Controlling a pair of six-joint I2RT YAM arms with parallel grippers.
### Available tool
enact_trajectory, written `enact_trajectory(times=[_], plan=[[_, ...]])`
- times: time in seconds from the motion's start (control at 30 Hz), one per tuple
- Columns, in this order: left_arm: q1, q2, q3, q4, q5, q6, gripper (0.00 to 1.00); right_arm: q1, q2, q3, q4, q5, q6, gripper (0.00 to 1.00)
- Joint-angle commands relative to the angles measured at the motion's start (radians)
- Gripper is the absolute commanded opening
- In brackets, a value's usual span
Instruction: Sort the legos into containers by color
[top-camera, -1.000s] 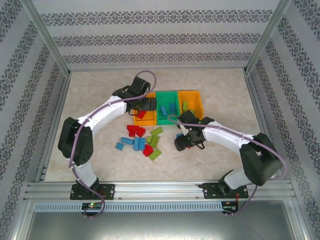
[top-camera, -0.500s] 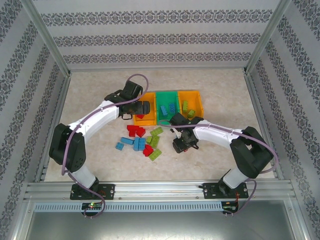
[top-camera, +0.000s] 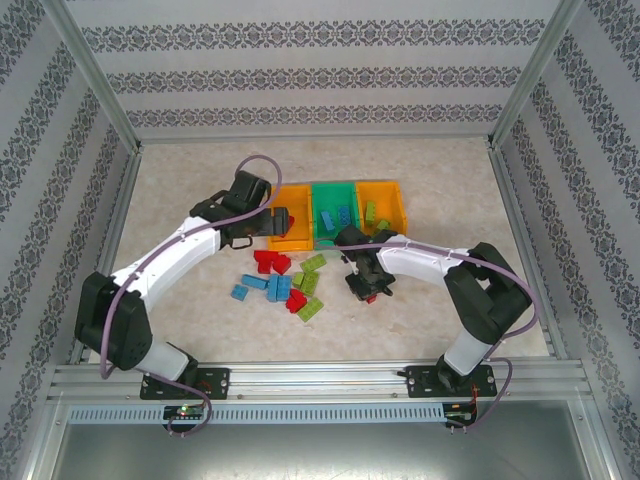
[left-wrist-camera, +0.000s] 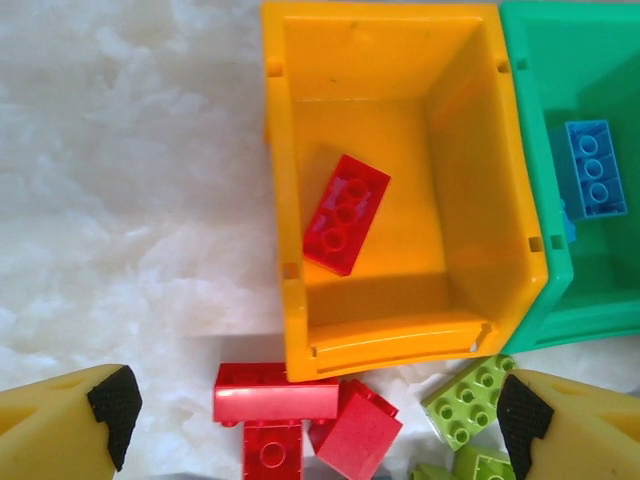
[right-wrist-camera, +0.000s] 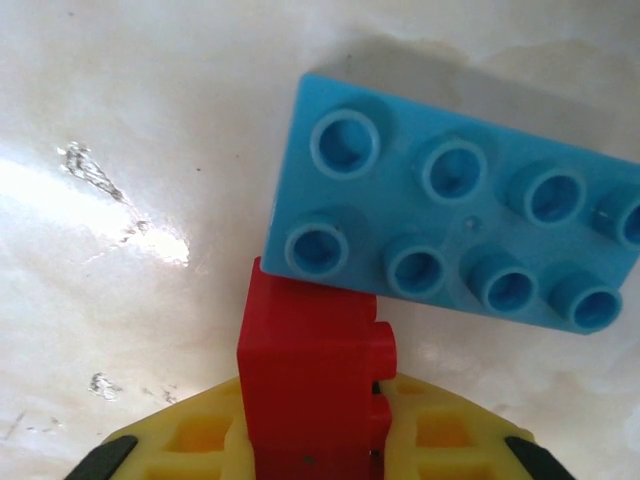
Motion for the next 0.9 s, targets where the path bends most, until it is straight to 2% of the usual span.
enact_trajectory(times=[0.0, 0.17, 0.27, 0.5, 0.67, 0.87], plan=[[0.030, -0.048, -0.036, 0.024, -0.049, -0.019, 0.96, 0.002, -0.087, 0.041, -0.012, -0.055, 0.012, 0.17], [0.061, -0.070, -0.085, 0.000, -0.052, -0.018, 0.98, 0.001, -0.167, 0.122, 0.021, -0.170, 0.014, 0.15], [0.073, -0.068, -0.107, -0.016, -0.048, -0.007, 0.98, -0.003, -0.138, 0.216, 0.059, -0.235, 0.029, 0.15], [0.091, -0.058, -0.169, -0.007, -0.011, -0.010, 0.98, -0.031, 0.148, 0.570, 0.095, -0.273, 0.146, 0.14], [0.094, -0.036, -0.190, 0.019, 0.041, -0.014, 0.98, -0.045, 0.371, 0.801, 0.034, -0.237, 0.195, 0.17], [0.095, -0.001, -0.191, 0.035, 0.064, -0.010, 0.97, -0.060, 0.505, 0.920, 0.014, -0.204, 0.225, 0.24]])
